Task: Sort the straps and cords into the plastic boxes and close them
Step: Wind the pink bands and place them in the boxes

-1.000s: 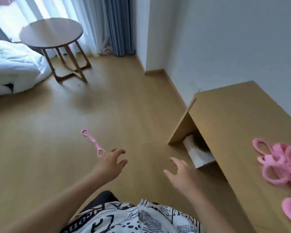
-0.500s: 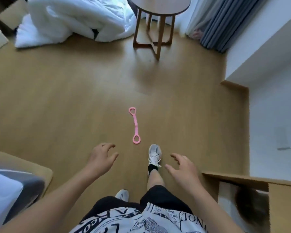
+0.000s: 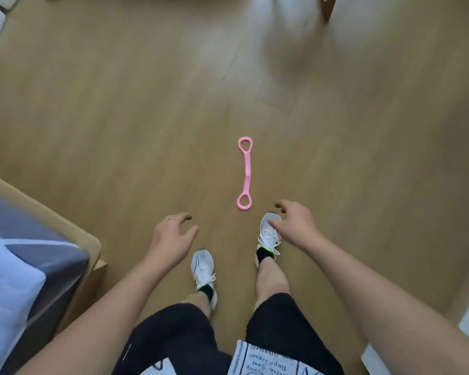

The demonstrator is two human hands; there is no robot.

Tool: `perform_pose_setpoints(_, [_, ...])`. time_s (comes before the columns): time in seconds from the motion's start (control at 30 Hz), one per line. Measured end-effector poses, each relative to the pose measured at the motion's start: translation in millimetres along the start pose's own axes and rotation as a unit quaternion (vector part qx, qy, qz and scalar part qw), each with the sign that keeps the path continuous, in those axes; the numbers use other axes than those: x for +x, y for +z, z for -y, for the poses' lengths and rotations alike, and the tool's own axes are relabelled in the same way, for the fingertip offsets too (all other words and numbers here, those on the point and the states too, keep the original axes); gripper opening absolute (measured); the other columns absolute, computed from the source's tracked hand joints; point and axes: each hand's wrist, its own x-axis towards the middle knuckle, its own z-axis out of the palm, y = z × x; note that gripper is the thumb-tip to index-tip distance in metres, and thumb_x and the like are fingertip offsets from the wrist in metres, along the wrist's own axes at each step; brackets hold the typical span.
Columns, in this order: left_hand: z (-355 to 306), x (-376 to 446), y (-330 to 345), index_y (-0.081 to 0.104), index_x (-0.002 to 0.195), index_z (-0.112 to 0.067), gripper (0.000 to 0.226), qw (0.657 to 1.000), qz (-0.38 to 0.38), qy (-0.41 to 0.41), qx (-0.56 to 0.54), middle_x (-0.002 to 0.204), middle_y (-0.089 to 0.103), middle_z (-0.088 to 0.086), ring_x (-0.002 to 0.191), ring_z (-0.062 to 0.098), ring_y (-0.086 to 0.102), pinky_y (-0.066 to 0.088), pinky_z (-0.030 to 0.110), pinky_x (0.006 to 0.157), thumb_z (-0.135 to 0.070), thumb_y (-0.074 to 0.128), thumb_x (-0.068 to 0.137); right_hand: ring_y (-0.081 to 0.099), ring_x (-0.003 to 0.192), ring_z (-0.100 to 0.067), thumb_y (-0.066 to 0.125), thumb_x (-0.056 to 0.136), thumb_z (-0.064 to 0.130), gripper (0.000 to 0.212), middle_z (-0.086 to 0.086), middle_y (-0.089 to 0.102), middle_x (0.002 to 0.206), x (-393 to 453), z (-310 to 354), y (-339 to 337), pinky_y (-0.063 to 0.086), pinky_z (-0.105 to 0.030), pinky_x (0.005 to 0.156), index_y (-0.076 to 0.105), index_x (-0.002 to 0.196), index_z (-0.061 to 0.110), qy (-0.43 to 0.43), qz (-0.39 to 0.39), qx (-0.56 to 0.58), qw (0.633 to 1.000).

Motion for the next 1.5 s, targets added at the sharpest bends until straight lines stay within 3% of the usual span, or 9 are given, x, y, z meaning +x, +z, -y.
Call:
perform_pose_setpoints(0.33, [7,183,148,0.061,0.133,-0.028,0.037,0.999,0.038,-0.003,-0.032,0.133,0.059,-0.007,0.115,0.012,0.054,0.040,0.028,0.093,-0.033,0.063,0.096,0.060,0.114,-0.026,0.065,0.092,0.028,0.048,-0.012,0.063,0.128,257,-68,121,0.044,-0.029,0.082,0.057,0.136,0.010,0.064,0.048,0.017,0.997])
perform_pose_setpoints(0.53, [55,295,237,0.060,0.133,-0.030,0.038,0.997,0.074,0.016,-0.010,0.135,0.055,-0.010,0.115,0.014,0.054,0.039,0.026,0.091,-0.036,0.063,0.096,0.055,0.086,-0.021,0.067,0.091,0.031,0.046,-0.008,0.068,0.113,409,-90,208,0.043,-0.029,0.071,0.060,0.132,0.012,0.091,-0.020,0.047,0.995])
perform_pose_setpoints(0.7, [85,354,269,0.058,0.135,-0.028,0.039,0.992,0.119,0.037,0.017,0.138,0.052,-0.007,0.128,0.013,0.048,0.035,0.022,0.099,-0.038,0.060,0.097,0.060,0.101,-0.033,0.069,0.089,0.041,0.044,-0.012,0.059,0.113,495,-77,259,0.040,-0.035,0.073,0.058,0.115,0.007,0.144,-0.113,0.078,0.980])
perform_pose_setpoints(0.83, [96,379,263,0.062,0.129,-0.031,0.034,0.994,0.110,0.006,-0.016,0.131,0.055,-0.013,0.113,0.008,0.053,0.035,0.023,0.082,-0.040,0.061,0.096,0.058,0.105,-0.034,0.071,0.085,0.031,0.032,-0.012,0.053,0.118,523,-54,272,0.046,-0.038,0.083,0.059,0.107,0.011,0.209,-0.184,0.087,0.957])
perform_pose_setpoints(0.97, [86,373,229,0.065,0.123,-0.035,0.029,0.991,0.114,-0.022,-0.068,0.125,0.058,-0.014,0.109,0.006,0.056,0.037,0.023,0.082,-0.040,0.065,0.094,0.059,0.084,-0.033,0.062,0.082,0.014,0.009,-0.002,0.059,0.086,492,-29,266,0.039,-0.032,0.056,0.053,0.083,0.018,0.178,-0.101,0.133,0.970])
perform_pose_setpoints(1.07, [64,355,186,0.062,0.125,-0.038,0.037,0.989,0.125,0.020,-0.080,0.122,0.055,-0.017,0.109,0.006,0.055,0.040,0.024,0.084,-0.037,0.071,0.090,0.067,0.084,-0.034,0.073,0.081,0.007,0.020,-0.013,0.067,0.096,434,1,240,0.058,-0.048,0.067,0.059,0.097,0.008,0.141,-0.006,0.250,0.958])
perform_pose_setpoints(1.3, [-30,278,43,0.024,0.157,-0.037,0.120,0.973,0.167,0.156,-0.033,0.165,0.023,-0.012,0.154,0.010,0.011,0.014,0.019,0.119,-0.031,0.095,0.061,0.070,0.082,-0.025,0.072,0.081,-0.014,0.034,-0.020,0.073,0.098,247,92,84,0.058,-0.046,0.080,0.064,0.111,0.000,0.016,0.063,0.424,0.904])
perform_pose_setpoints(1.4, [-83,215,-22,0.047,0.145,-0.039,0.100,0.969,0.126,0.186,-0.099,0.140,0.046,-0.035,0.142,-0.007,0.027,0.016,-0.006,0.100,-0.025,0.095,0.059,0.071,0.089,-0.043,0.073,0.080,-0.015,0.029,-0.036,0.067,0.106,158,132,-4,0.056,-0.057,0.082,0.061,0.106,-0.010,-0.051,0.051,0.445,0.893])
perform_pose_setpoints(1.5, [-136,149,-85,0.069,0.116,-0.037,0.059,0.954,0.119,0.213,-0.176,0.107,0.071,-0.028,0.110,-0.007,0.063,0.046,0.012,0.090,-0.016,0.091,0.066,0.068,0.081,-0.026,0.073,0.082,-0.012,0.020,-0.031,0.069,0.094,74,163,-86,0.057,-0.043,0.077,0.061,0.098,-0.014,-0.103,0.001,0.446,0.889])
